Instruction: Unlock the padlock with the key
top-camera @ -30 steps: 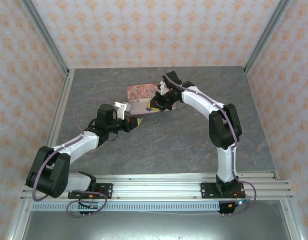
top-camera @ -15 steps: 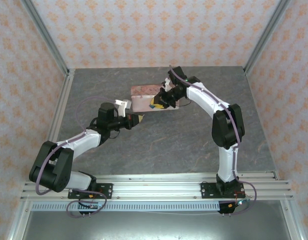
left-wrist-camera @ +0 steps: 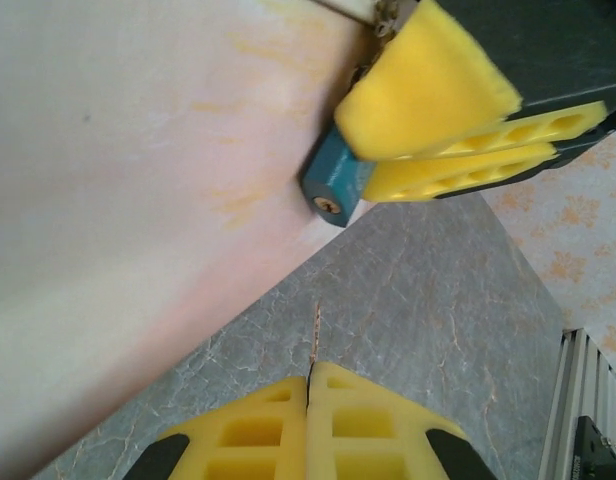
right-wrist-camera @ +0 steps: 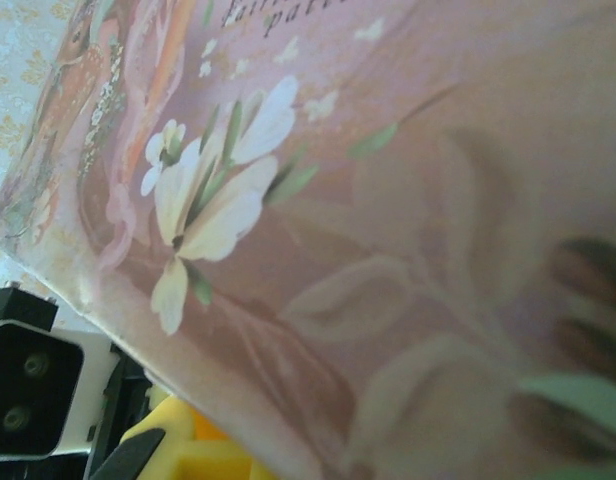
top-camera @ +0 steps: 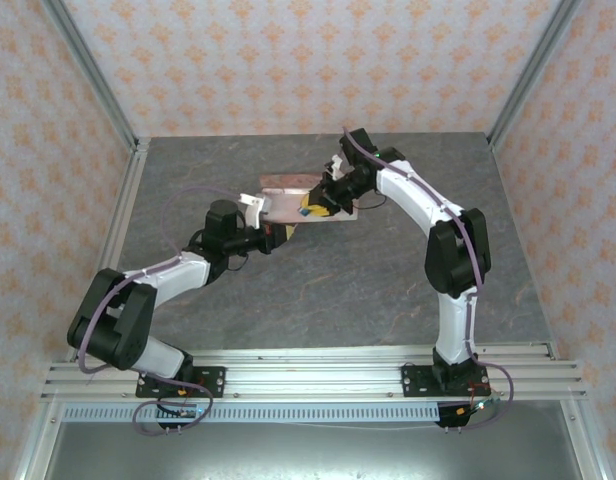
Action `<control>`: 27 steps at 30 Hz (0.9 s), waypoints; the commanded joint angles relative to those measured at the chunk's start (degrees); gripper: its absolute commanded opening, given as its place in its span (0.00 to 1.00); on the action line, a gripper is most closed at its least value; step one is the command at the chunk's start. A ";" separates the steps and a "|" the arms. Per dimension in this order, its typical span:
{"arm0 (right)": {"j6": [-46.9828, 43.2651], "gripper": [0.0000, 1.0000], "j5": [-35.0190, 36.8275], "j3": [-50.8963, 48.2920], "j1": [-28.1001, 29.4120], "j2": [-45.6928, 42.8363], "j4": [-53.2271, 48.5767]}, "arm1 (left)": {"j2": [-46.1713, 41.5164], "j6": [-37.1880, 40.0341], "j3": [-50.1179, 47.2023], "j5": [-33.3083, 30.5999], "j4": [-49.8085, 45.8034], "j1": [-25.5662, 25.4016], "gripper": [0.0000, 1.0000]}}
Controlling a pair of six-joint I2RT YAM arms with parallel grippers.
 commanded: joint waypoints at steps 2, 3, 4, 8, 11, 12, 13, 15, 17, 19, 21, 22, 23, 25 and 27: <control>-2.16 0.00 -3.16 2.47 -1.22 -1.86 -1.15 | 1.11 -0.22 2.27 1.39 4.34 -0.15 0.00; -2.37 0.00 -3.16 2.48 -1.19 -1.67 -1.35 | 1.19 -0.13 2.45 1.50 4.34 -0.15 0.00; -2.45 0.00 -3.15 2.40 -1.19 -1.49 -1.37 | 1.23 0.03 2.75 1.59 3.90 -0.15 0.00; -2.43 0.00 -3.23 2.31 -1.25 -0.98 -1.27 | 0.96 1.08 3.77 1.76 2.40 -0.15 0.00; -2.42 0.00 -3.40 2.67 -1.18 -0.70 -1.19 | 1.04 1.41 4.43 1.85 1.99 -0.13 0.00; -2.37 0.00 -3.45 2.90 -1.20 -0.62 -1.19 | 1.22 1.46 4.69 1.93 1.99 -0.12 0.00; -2.42 0.00 -3.57 3.01 -1.26 -0.51 -1.19 | 1.52 1.46 4.85 2.09 2.25 -0.15 0.00; -2.41 0.00 -3.72 3.19 -1.22 -0.43 -1.18 | 2.28 1.37 5.54 2.53 2.47 -0.15 0.00; -2.45 0.00 -3.88 3.22 -1.20 -0.34 -1.26 | 3.00 1.39 6.06 2.88 2.63 -0.15 0.00; -2.44 0.00 -3.97 3.24 -1.21 -0.13 -1.31 | 3.63 1.28 6.41 3.25 3.22 -0.15 0.00; -2.37 0.00 -4.02 3.23 -1.18 0.02 -1.36 | 4.01 1.46 6.73 3.52 3.12 -0.15 0.00; -2.33 0.00 -4.08 3.28 -1.25 0.14 -1.36 | 4.20 1.63 6.91 3.52 2.83 -0.11 0.00; -2.35 0.00 -4.21 3.33 -1.20 0.10 -1.36 | 4.28 1.84 7.02 3.61 2.65 -0.15 0.00; -2.21 0.00 -4.22 3.41 -1.20 0.27 -1.32 | 4.65 2.20 7.04 3.86 2.42 -0.15 0.00; -2.12 0.00 -4.30 3.49 -1.26 0.37 -1.27 | 4.91 2.24 7.10 4.18 2.51 -0.12 0.00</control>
